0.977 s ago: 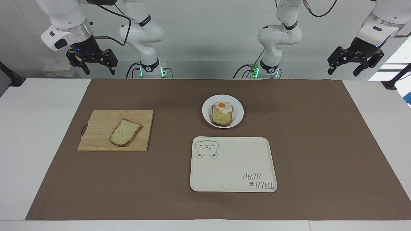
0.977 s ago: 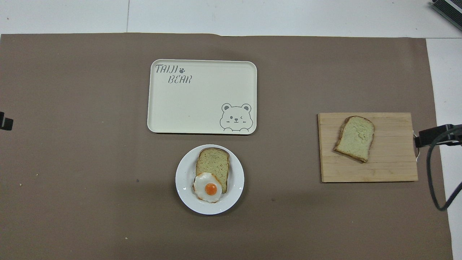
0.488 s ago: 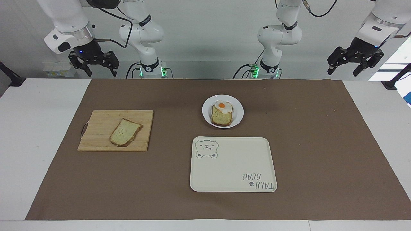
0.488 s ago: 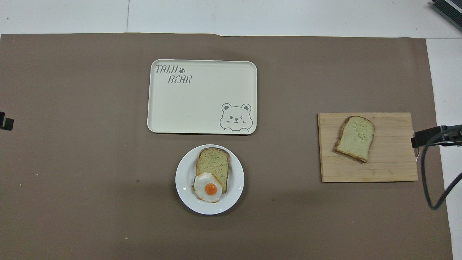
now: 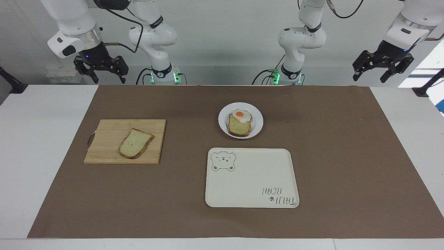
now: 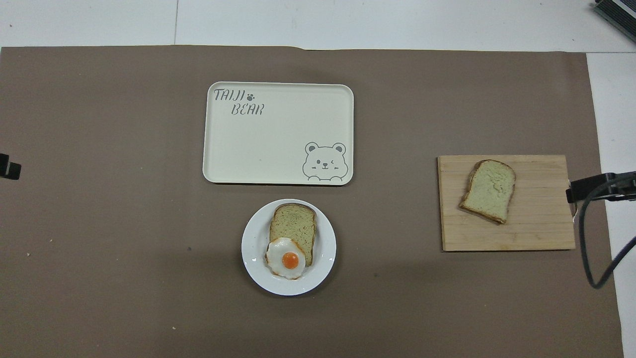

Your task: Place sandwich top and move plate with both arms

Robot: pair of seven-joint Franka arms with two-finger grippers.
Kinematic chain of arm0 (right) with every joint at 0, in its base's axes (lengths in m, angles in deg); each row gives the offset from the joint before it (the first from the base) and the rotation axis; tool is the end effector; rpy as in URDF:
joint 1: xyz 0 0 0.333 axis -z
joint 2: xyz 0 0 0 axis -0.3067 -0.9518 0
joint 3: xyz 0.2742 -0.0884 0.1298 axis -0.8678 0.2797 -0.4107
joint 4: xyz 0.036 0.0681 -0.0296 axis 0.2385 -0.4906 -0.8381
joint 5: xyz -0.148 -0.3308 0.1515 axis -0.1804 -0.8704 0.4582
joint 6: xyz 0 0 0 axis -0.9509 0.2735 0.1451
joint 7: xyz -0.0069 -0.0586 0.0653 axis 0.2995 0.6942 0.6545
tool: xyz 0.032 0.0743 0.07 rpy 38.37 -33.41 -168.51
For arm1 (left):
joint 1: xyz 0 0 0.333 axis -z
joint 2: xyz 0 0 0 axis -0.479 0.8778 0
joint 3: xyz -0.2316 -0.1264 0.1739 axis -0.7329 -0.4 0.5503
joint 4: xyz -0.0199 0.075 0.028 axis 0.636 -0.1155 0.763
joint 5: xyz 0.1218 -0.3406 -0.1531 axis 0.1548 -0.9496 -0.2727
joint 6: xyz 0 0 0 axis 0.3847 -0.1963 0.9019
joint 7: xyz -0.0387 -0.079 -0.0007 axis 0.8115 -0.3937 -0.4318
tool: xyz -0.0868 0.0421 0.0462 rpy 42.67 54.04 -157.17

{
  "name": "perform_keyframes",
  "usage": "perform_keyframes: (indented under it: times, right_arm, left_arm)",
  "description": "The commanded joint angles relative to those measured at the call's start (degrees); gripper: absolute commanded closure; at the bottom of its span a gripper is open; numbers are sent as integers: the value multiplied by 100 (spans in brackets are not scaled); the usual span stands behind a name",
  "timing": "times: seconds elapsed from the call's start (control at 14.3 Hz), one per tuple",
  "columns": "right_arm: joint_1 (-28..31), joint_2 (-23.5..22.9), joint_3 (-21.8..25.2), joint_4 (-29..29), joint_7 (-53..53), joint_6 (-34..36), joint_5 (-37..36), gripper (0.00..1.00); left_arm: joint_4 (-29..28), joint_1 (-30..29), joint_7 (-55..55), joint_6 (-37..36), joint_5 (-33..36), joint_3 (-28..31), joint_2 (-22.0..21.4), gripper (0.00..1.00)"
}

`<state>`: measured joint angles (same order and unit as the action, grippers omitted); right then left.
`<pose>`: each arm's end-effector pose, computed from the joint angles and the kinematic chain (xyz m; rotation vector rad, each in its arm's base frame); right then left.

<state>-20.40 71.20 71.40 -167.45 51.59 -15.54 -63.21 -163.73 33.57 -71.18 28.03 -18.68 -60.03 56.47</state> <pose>0.5140 -0.0247 0.6393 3.1145 0.0157 -0.0953 0.5335 0.0067 0.6880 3.1090 -0.1918 -0.0063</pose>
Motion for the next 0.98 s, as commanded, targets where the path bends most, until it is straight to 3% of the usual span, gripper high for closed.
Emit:
perform_keyframes:
  times: [0.0,0.91]
  right_arm:
    - [26,158,-29,-195,-26,-107,-84,0]
    - [78,184,-29,-256,-61,-116,-83,0]
  left_arm:
    - [-80,32,58,-37,-14,14,-100,0]
    - [-116,41,58,-37,-14,14,-117,0]
